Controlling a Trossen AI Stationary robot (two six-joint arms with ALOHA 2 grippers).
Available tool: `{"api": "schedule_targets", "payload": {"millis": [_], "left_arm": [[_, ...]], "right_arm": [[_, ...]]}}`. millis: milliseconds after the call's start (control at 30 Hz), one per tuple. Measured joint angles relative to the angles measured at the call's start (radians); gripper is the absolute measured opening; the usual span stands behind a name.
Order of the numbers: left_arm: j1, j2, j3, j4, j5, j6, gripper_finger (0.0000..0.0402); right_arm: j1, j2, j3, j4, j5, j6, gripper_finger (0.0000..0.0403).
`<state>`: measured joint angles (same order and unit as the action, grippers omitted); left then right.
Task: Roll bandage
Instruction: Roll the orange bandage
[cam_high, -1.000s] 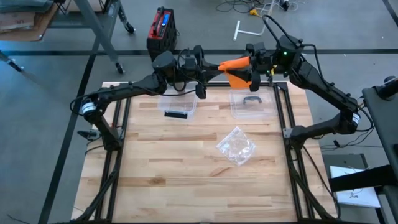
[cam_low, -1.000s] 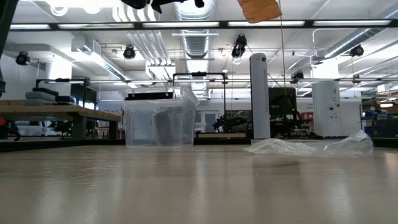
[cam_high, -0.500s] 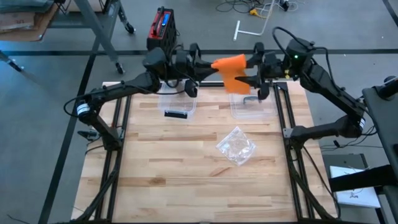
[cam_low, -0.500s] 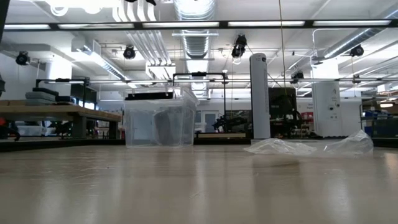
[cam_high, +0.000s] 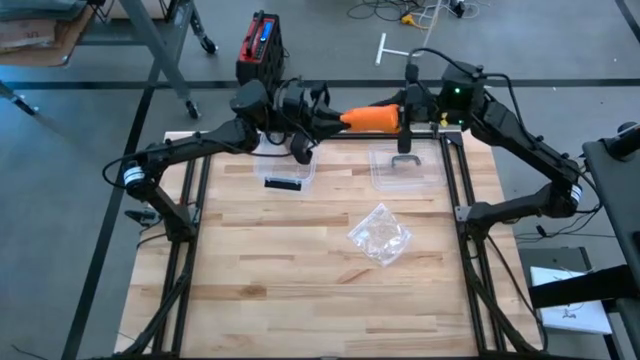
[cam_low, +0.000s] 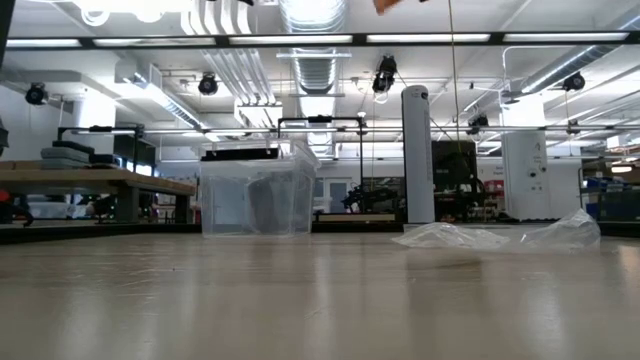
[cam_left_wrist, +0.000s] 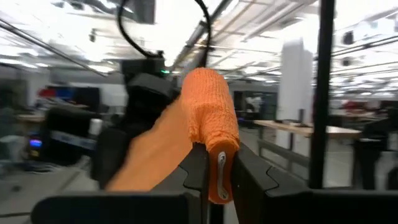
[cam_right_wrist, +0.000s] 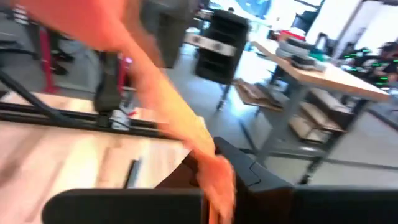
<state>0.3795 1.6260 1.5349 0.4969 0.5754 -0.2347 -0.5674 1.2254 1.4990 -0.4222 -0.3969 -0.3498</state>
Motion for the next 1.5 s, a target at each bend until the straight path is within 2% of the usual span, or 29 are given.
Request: {"api": "schedule_targets", "payload": {"millis": [233, 333, 500, 767, 1033, 1167, 1367, 1500], "left_arm": [[-0.017, 0.004, -0.012, -0.014, 0.053, -0.050, 0.0037], [-0.026, 0.004, -0.013, -0.041, 0.076, -0.059, 0.0037], [-0.040, 0.004, -0.014, -0.122, 0.096, -0.059, 0.0038], [-0.049, 0.004, -0.023, -0.224, 0.095, -0.026, 0.0038], [-0.052, 0.004, -0.024, -0.228, 0.201, 0.008, 0.0038], [-0.059, 0.001, -0.024, -0.228, 0.218, 0.054, 0.0038], [-0.059, -0.034, -0.025, -0.210, 0.220, 0.118, 0.0037], [-0.032, -0.066, -0.026, -0.208, 0.131, 0.176, 0.0037]], "right_arm": [[0.000, -0.021, 0.001, 0.006, 0.132, -0.095, 0.0003], [0.000, -0.021, 0.001, 0.003, 0.163, -0.116, 0.0001], [0.000, -0.033, 0.001, 0.040, 0.286, -0.180, 0.0001], [0.000, -0.054, 0.001, 0.207, 0.290, -0.239, 0.0000], [-0.001, -0.055, 0.000, 0.214, 0.336, -0.273, 0.0000], [-0.002, -0.055, 0.000, 0.126, 0.342, -0.253, 0.0000], [-0.002, -0.054, 0.001, -0.117, 0.350, -0.187, 0.0000], [0.000, -0.054, 0.001, -0.262, 0.333, -0.101, 0.0000]]}}
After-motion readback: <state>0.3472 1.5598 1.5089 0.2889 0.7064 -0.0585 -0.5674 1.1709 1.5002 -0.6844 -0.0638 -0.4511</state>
